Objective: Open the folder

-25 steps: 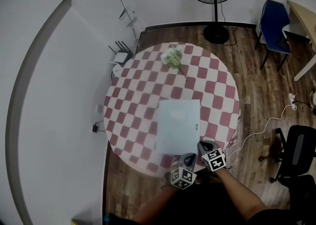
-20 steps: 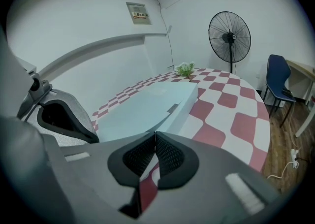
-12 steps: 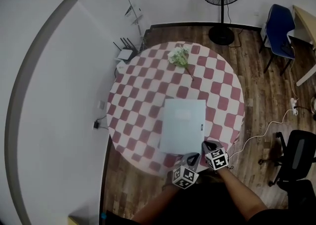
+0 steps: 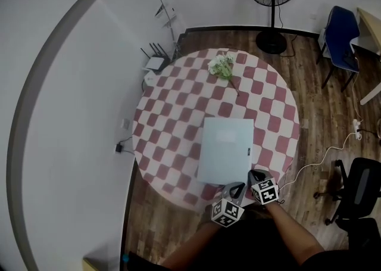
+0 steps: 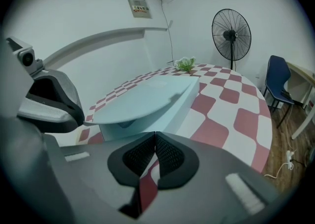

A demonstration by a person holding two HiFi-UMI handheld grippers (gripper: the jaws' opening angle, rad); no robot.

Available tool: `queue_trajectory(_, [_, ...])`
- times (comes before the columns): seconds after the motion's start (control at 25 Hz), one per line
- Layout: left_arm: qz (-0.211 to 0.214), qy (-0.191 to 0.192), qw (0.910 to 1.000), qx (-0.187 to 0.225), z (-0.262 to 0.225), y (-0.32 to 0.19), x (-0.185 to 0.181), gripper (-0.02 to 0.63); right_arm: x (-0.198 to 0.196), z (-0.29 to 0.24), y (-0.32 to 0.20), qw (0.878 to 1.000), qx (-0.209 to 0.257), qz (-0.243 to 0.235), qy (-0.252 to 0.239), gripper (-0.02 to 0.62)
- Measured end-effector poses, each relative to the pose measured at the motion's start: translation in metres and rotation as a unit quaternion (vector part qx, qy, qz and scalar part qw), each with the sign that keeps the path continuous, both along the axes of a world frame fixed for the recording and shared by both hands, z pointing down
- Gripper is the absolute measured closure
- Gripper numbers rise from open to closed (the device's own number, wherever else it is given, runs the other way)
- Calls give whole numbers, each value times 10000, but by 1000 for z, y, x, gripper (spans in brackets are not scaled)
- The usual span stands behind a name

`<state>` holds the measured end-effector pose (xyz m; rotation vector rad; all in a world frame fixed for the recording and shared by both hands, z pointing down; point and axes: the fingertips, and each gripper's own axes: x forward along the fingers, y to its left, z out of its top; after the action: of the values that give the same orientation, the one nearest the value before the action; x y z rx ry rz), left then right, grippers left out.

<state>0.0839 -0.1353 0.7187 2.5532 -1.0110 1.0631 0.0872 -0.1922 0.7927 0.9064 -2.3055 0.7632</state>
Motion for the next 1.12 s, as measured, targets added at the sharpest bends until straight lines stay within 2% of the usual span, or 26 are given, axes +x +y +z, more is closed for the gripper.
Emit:
queue_trajectory(0.28, [-354,578,9975,194,-39,-5,-19,606,-1,1,-1,9999,-13,64,125,594])
queue_trajectory(0.56, [-717,675,9930,659,-90,-9,-49,606,-3,2,1,9993,-32,132,335,594])
queue_trajectory(0.88, [-1426,937,9807,957,-135,-3,-126,606,-11,2,4,9966,-306,262,712,594])
queue_trajectory(1.12, [-2164,1079,9625,1229,-156,2,-206,606,-38,-7,7,9966,-394,268,675,592])
